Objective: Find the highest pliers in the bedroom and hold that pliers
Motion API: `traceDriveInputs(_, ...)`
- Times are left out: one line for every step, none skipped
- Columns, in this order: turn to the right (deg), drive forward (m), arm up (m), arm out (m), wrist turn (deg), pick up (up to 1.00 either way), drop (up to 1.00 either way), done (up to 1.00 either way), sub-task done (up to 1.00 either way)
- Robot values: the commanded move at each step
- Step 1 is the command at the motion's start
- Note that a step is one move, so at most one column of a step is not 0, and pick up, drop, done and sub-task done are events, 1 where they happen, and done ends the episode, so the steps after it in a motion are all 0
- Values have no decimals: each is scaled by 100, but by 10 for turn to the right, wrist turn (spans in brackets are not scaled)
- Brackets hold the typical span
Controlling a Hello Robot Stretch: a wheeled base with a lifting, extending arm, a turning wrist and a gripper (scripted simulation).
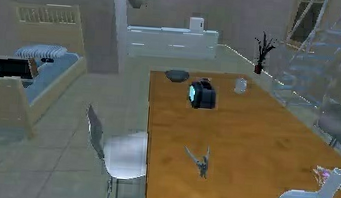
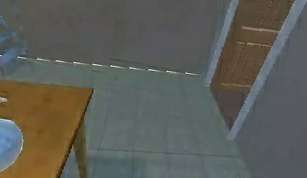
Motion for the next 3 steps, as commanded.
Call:
traceDriveInputs(-450,0,0,0,0,0,0,0,0)
traceDriveInputs(-300,0,0,0,0,0,0,0,0)
traceDriveInputs(0,0,50,0,0,0,0,0,0)
